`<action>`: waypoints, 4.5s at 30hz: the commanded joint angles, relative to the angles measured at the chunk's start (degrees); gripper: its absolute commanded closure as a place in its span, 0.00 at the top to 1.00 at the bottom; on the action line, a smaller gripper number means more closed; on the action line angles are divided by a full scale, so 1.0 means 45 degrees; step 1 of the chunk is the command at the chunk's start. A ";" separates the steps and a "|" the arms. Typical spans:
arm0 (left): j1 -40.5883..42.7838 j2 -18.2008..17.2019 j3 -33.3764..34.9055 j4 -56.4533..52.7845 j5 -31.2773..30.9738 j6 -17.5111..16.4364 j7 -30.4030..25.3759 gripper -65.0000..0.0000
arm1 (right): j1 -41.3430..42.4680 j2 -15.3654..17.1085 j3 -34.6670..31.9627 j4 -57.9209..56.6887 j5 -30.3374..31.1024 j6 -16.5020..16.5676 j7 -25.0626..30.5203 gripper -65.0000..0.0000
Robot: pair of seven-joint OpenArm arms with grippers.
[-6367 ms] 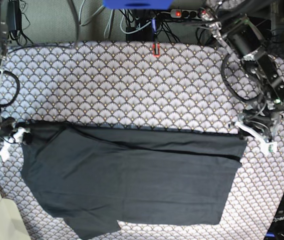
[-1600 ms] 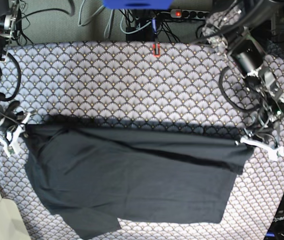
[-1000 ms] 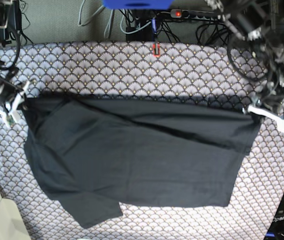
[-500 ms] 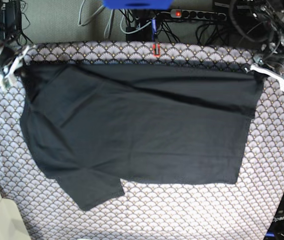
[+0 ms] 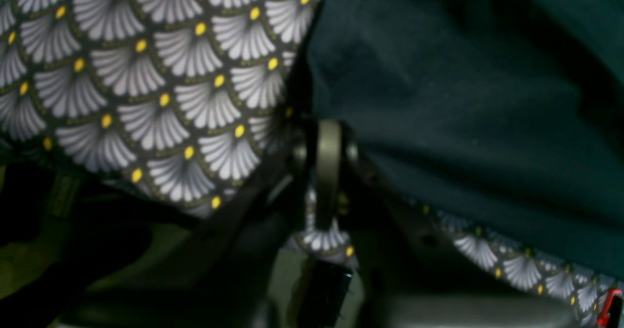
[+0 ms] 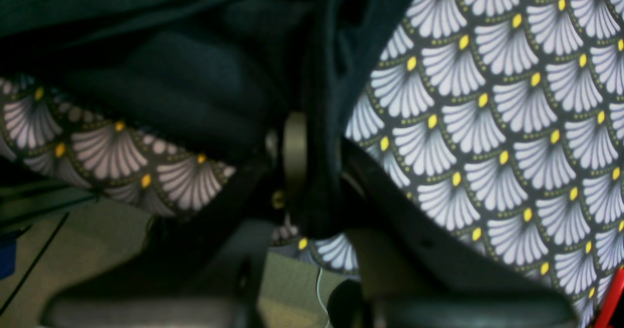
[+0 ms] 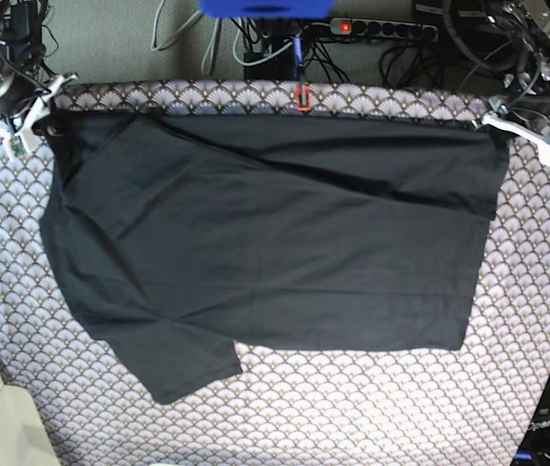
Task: Fold the T-shirt properly
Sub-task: 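Drag the held edge back toward the arms with both grippers, then release the right gripper and raise it off the shirt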
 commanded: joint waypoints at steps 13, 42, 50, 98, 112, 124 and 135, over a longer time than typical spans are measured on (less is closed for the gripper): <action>-0.0108 -0.0190 -0.0049 0.0346 -0.0250 -0.0044 -0.0246 0.30 | 0.0193 0.0232 0.1285 0.0131 0.0143 -0.0017 0.0027 0.26; 0.0009 -0.0171 -0.0166 0.1186 -0.0270 -0.0044 -0.0266 0.47 | -0.0452 -0.0491 0.3668 0.1245 0.0202 -0.0017 -0.0285 0.47; 0.0009 -0.0132 -0.0166 0.1459 -0.0270 -0.0044 -0.0266 0.47 | -0.1370 -0.2151 0.3590 0.4859 0.0104 -0.0017 -0.0383 0.13; -0.0088 -0.0190 -0.0146 0.1459 -0.0250 -0.0024 -0.0227 0.00 | -0.1136 -0.2522 -0.1743 0.3667 -0.1361 -0.0017 -0.1262 0.03; -0.0030 -0.0171 -0.0166 0.1459 -0.0250 -0.0024 -0.0246 0.00 | 0.0330 -0.2171 -0.2642 0.3628 -0.1381 -0.0017 -0.2141 0.03; 0.0029 -0.0151 -0.0166 0.1459 -0.0250 -0.0024 -0.0148 0.00 | 0.2635 -0.1995 -0.3306 0.3628 -0.2846 -0.0017 -0.2962 0.03; 0.0029 -0.0151 -0.0166 0.1459 -0.0230 -0.0024 -0.0148 0.00 | 0.2244 -0.2815 -0.3365 0.3745 -0.4975 -0.0017 -0.2903 0.15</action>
